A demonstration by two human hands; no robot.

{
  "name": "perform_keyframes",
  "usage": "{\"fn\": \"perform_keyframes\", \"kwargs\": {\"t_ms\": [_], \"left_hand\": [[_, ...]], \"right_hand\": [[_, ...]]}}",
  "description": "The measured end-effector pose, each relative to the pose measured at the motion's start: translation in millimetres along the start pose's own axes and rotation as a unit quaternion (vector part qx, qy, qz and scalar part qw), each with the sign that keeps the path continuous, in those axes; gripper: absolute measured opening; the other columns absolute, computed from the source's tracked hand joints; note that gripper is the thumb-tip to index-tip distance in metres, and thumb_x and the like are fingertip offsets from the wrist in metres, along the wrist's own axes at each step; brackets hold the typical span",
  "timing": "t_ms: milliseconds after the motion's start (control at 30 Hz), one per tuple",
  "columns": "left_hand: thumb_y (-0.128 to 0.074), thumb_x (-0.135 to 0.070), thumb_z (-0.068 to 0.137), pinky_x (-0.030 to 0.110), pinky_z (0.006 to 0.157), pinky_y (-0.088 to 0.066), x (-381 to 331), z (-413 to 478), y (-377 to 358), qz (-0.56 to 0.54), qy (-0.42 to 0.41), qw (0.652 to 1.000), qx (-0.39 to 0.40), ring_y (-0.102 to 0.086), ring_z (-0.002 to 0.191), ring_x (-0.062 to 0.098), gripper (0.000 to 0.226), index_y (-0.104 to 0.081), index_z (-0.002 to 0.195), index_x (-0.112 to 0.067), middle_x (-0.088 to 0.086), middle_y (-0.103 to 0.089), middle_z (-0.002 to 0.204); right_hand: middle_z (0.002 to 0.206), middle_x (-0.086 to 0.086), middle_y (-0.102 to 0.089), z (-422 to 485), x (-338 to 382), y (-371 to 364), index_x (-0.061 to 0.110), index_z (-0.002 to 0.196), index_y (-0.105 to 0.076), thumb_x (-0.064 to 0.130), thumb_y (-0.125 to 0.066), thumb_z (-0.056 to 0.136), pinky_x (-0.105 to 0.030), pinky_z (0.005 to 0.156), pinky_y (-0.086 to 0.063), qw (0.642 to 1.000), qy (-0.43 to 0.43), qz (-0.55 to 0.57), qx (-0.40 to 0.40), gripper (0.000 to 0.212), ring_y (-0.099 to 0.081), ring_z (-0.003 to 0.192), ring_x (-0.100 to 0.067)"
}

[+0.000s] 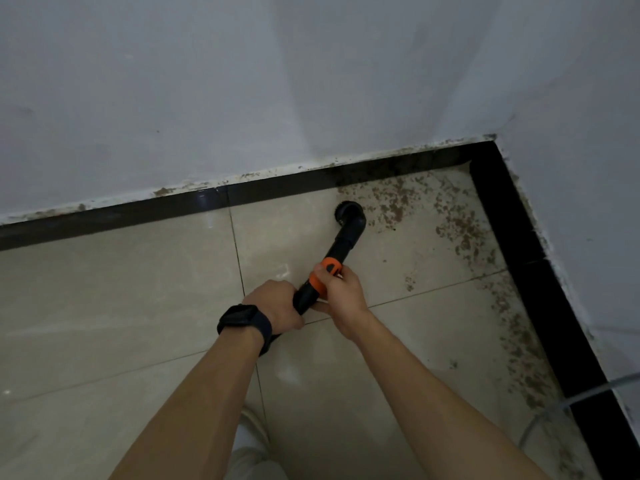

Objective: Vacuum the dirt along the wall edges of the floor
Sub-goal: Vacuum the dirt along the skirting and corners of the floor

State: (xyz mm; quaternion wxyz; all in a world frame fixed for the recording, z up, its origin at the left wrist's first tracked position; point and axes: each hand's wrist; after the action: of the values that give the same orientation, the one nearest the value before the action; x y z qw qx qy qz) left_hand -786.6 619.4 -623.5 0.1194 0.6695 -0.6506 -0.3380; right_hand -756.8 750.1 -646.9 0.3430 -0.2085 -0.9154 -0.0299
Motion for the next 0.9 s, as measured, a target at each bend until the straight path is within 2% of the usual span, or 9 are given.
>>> {"fn": "perform_keyframes", "kwargs": {"t_ms": [133,267,433,600,800,900], "left_hand": [[-0.064,-0.036,0.081,0.028,0.065,-0.051,-0.4,-3.4,0.0,0.067,-0.009,0.995,-0.071,-0.063,0.079,0.021,0.027,-0.062,0.105,-0.022,0.000,-0.062,0.089],[-0.058,-0.039,0.087,0.029,0.064,-0.047,-1.8,-3.3,-3.0,0.083,-0.020,0.989,-0.120,-0.064,0.086,0.024,0.029,-0.057,0.112,-0.022,0.002,-0.064,0.099],[-0.053,-0.040,0.093,0.030,0.065,-0.044,-3.1,-2.0,-7.1,0.100,-0.040,0.977,-0.182,-0.064,0.090,0.025,0.034,-0.050,0.120,-0.020,0.003,-0.064,0.106],[-0.053,-0.040,0.095,0.032,0.067,-0.047,-2.5,-0.8,-10.1,0.082,-0.026,0.977,-0.194,-0.064,0.089,0.025,0.036,-0.047,0.124,-0.020,0.003,-0.064,0.106],[-0.055,-0.044,0.092,0.031,0.067,-0.050,9.9,-6.3,-12.3,0.065,-0.037,0.981,-0.181,-0.064,0.085,0.022,0.039,-0.047,0.124,-0.022,0.001,-0.065,0.102],[-0.055,-0.047,0.091,0.028,0.063,-0.046,15.3,-17.1,-19.3,0.062,-0.049,0.984,-0.158,-0.064,0.084,0.020,0.041,-0.046,0.123,-0.025,-0.001,-0.064,0.101]], "right_hand": [[0.121,-0.020,-0.064,8.2,3.9,0.4,0.008,0.119,-0.057,0.019,-0.064,0.102,-0.045,0.077,-0.063,1.000,0.005,0.020,0.002,0.022,-0.068,0.110,-0.036],[0.125,-0.023,-0.064,16.2,10.7,0.1,0.010,0.119,-0.057,0.020,-0.064,0.102,-0.049,0.082,-0.063,1.000,0.007,0.018,0.011,0.021,-0.069,0.110,-0.036],[0.109,-0.019,-0.068,26.1,19.3,2.1,0.009,0.116,-0.057,0.019,-0.063,0.102,-0.049,0.078,-0.063,0.999,0.010,0.040,0.035,0.018,-0.074,0.093,-0.030],[0.096,-0.009,-0.070,28.9,29.9,-0.6,0.010,0.113,-0.058,0.016,-0.061,0.102,-0.050,0.077,-0.061,0.996,-0.012,0.048,0.068,0.012,-0.074,0.089,-0.026],[0.099,-0.008,-0.071,20.8,23.4,-4.8,0.011,0.120,-0.058,0.017,-0.062,0.102,-0.051,0.078,-0.061,0.996,-0.024,0.044,0.073,0.019,-0.074,0.091,-0.025],[0.100,-0.009,-0.070,10.5,11.8,-2.6,0.011,0.120,-0.058,0.016,-0.063,0.102,-0.053,0.082,-0.062,0.996,-0.029,0.050,0.069,0.020,-0.074,0.090,-0.025]]}}
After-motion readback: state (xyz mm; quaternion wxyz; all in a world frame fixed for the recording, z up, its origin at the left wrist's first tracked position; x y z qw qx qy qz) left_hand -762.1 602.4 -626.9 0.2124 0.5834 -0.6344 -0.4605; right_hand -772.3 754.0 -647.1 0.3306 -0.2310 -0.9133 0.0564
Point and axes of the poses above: each hand's wrist, its own z-axis towards the middle knuckle, its own y-axis out of the back of the hand, x = y × z
